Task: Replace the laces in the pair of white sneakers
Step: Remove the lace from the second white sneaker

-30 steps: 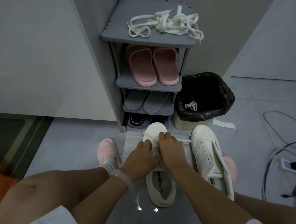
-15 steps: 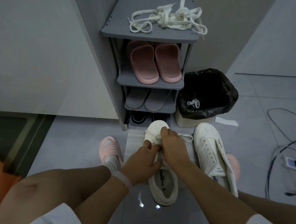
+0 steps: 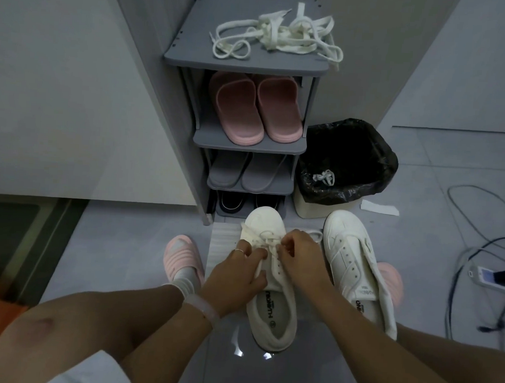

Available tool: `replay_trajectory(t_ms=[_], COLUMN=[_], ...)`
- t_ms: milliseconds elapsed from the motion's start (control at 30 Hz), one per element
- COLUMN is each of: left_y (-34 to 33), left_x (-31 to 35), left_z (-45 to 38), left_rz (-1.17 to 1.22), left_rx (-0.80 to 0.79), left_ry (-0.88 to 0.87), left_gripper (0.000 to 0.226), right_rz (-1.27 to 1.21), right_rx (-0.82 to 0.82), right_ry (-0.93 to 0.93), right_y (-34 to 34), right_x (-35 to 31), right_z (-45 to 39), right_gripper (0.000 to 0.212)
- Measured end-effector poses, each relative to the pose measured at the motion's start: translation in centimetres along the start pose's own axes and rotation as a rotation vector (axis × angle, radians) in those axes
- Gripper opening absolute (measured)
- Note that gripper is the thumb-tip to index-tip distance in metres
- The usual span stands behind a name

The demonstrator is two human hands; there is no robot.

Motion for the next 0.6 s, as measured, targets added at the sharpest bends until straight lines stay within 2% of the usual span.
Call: replay_trajectory(t_ms=[100,233,333,500,600], left_y=[0.2,0.2,0.4,0.4,0.5], left_x=[0.2,0.5,0.5,0.4,0.6], left_z=[0.2,0.2,0.0,0.2,0.2], left_rz=[-0.052,0.048,0.115,0.138,0.127], left_rx=[0.083,0.057,0.025,0.007,0.022], left_ry=[0.013,0.029,0.02,0.038,0.027], left_gripper=[0.045,0.046,0.043,0.041,0.04], right_rz=[0.161,0.457,0.561,0.357,0.228], right_rx=[-0.004,-0.063,-0.102,0.039,0.031], right_ry=[0.114,0.243,0.286,0.252,0.182], right_y=[-0.4,-0.8,-1.1,1.3,1.5], right_x=[-0.7,-1.7,-2.4,-3.9,-3.3], right_z=[0.5,0.7,0.5,-2.6,-2.6], right_gripper=[0.01,0.02,0.025,0.015,0.014])
Point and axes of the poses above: each hand's wrist, its own z-axis away from the middle knuckle, its own y-axis out of the back of the hand, x = y × z, the point moved 4 cm from there along -z, towards the middle knuckle, and after that the axes turned 2 degrees about -y, right-handed, at the moved point
